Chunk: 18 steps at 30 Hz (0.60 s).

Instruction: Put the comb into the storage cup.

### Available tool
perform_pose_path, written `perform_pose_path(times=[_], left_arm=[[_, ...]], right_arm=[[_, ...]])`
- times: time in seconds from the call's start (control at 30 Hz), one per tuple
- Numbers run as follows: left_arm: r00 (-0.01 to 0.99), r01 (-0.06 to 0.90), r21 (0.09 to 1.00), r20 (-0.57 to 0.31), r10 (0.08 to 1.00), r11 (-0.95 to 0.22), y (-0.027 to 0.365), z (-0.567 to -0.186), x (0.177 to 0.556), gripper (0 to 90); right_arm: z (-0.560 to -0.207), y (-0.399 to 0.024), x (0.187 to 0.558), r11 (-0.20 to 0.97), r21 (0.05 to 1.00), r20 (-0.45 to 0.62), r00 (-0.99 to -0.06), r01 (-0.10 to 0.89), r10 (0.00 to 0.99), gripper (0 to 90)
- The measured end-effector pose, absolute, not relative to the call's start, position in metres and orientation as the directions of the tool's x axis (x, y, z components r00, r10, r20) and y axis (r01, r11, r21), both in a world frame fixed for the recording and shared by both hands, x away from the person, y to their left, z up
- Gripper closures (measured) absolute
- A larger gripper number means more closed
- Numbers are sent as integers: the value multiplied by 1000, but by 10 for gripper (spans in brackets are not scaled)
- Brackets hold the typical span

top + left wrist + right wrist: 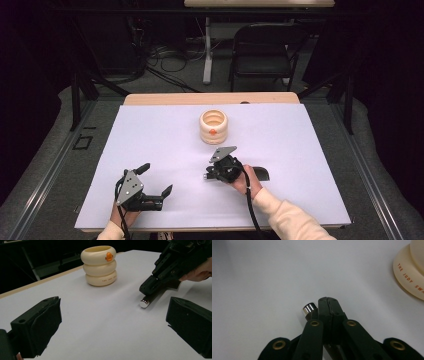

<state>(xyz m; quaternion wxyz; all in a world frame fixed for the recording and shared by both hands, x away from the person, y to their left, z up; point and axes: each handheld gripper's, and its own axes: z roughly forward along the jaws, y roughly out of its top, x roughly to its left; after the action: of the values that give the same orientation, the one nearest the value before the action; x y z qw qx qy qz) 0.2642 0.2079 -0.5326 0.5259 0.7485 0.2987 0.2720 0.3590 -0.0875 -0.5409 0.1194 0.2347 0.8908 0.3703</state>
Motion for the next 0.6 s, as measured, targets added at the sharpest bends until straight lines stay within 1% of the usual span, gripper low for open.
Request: perform_pose_path(times=[0.6], left_arm=[[672, 158, 950, 95, 734, -268, 208, -532, 264, 1]], right_arm=[[-543, -88, 350, 646, 683, -12, -880, 340, 475, 900]])
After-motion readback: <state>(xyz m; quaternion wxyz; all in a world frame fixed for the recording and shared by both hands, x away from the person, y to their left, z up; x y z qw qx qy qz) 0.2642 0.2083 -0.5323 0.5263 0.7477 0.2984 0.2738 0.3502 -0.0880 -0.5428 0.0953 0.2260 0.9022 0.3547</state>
